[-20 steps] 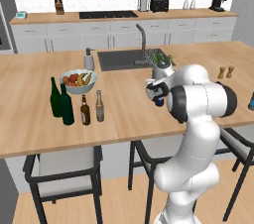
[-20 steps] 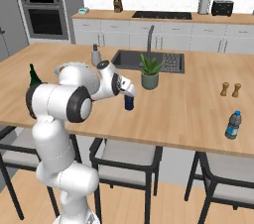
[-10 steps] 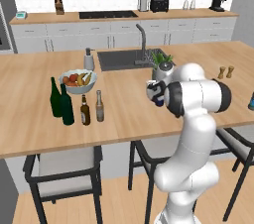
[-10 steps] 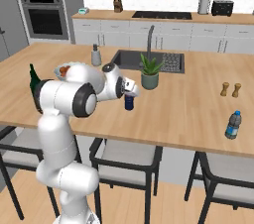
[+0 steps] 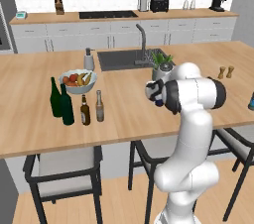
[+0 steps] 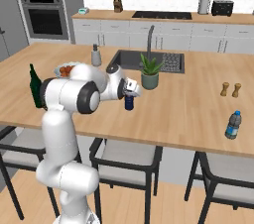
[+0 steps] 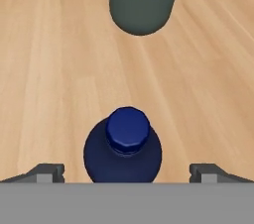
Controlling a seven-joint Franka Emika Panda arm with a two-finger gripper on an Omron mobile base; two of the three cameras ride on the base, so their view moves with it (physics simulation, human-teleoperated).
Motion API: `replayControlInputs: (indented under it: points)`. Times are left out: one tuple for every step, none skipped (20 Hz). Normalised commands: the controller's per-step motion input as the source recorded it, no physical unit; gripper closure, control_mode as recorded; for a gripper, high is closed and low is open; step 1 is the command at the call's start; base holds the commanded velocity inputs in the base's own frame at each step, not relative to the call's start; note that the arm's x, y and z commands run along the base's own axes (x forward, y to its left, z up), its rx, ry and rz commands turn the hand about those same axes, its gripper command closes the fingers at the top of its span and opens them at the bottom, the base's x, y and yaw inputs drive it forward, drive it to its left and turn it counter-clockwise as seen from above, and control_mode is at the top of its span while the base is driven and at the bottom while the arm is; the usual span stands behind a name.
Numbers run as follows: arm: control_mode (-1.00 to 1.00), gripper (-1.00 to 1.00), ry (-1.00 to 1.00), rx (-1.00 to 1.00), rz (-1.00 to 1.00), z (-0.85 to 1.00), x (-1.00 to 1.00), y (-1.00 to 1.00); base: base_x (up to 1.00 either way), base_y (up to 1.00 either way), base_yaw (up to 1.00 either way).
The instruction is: Move the plastic bottles in the middle to the plastics group, and the glass bottles in the middle to the glass group.
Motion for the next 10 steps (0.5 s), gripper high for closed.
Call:
replayControlInputs:
  points:
    - [-1.0,-1.0,0.0,0.0,0.05,-0.15,0.16,-0.07,0.0,0.0,0.0]
    - [-1.0,-1.0,0.0,0.0,0.05,-0.16,0.17,-0.06,0.0,0.0,0.0]
    - [-1.0,-1.0,0.0,0.0,0.05,-0.16,0.16,-0.08,0.0,0.0,0.0]
    - [-1.0,-1.0,0.0,0.0,0.05,-0.11,0.19,-0.12,0.0,0.0,0.0]
    - [-1.0,-1.0,0.0,0.0,0.05,-0.1,0.16,-0.12,0.0,0.0,0.0]
    - [-1.0,-1.0,0.0,0.0,0.04,-0.06,0.17,-0.12,0.0,0.0,0.0]
    - [-1.0,-1.0,0.0,0.0,0.03,-0.07,0.14,-0.11,0.0,0.0,0.0]
    - [-1.0,-1.0,0.0,0.0,0.03,-0.05,0.12,-0.08,0.0,0.0,0.0]
    - [-1.0,-1.0,0.0,0.0,0.03,-0.04,0.1,-0.06,0.0,0.0,0.0]
    - [-1.0,-1.0,0.0,0.0,0.03,-0.06,0.07,-0.04,0.0,0.0,0.0]
